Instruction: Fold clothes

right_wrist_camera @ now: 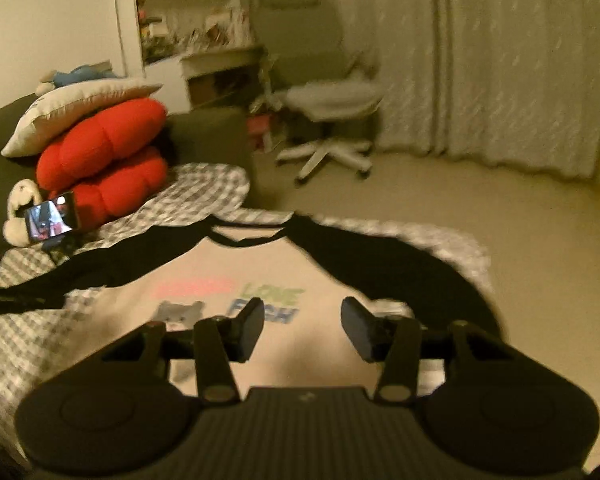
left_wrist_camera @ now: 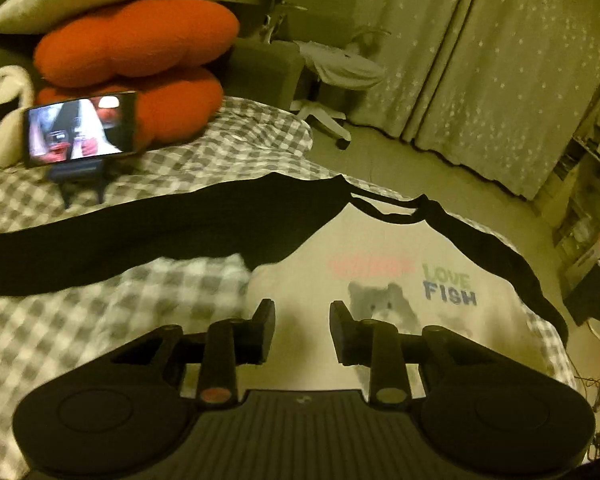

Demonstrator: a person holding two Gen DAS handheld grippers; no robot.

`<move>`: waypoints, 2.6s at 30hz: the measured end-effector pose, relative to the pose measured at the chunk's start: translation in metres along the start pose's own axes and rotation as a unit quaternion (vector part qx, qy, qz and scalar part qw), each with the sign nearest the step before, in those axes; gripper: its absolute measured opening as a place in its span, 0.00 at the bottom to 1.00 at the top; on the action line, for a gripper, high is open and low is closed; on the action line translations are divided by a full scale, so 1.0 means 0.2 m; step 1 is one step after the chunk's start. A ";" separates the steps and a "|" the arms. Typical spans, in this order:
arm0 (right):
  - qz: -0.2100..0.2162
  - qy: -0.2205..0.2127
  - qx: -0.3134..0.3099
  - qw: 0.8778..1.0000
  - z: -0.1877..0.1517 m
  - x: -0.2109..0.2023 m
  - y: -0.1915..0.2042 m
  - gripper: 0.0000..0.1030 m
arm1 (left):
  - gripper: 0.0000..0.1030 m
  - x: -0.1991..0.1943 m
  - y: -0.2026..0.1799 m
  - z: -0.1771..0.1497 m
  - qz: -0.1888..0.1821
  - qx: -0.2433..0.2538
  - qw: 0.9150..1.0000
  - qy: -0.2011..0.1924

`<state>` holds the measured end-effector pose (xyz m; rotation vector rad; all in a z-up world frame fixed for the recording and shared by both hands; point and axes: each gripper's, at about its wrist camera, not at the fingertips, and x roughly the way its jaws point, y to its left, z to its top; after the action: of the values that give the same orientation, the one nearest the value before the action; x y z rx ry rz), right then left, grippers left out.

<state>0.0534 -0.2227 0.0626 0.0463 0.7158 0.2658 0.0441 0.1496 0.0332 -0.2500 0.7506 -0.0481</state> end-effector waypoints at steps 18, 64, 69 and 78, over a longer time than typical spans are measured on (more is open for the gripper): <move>-0.011 0.130 -0.063 0.989 0.21 0.95 -0.05 0.40 | 0.28 0.56 0.21 0.15 0.026 -0.045 0.998 0.021; 0.040 0.021 -0.156 0.987 0.51 1.31 0.45 0.45 | 0.27 0.41 0.67 0.13 0.008 -0.253 0.967 -0.010; 0.085 0.045 -0.186 0.978 0.44 1.37 0.68 0.42 | 0.28 0.29 0.90 0.04 0.040 -0.333 0.942 -0.021; 0.061 0.033 -0.248 0.966 0.38 1.37 0.90 0.12 | 0.27 0.24 1.18 -0.08 0.040 -0.458 0.888 -0.027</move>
<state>0.2600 0.0246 -0.0320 -0.3985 0.6960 0.5603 0.0577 0.3683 -0.0664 -1.1179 0.6833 0.4039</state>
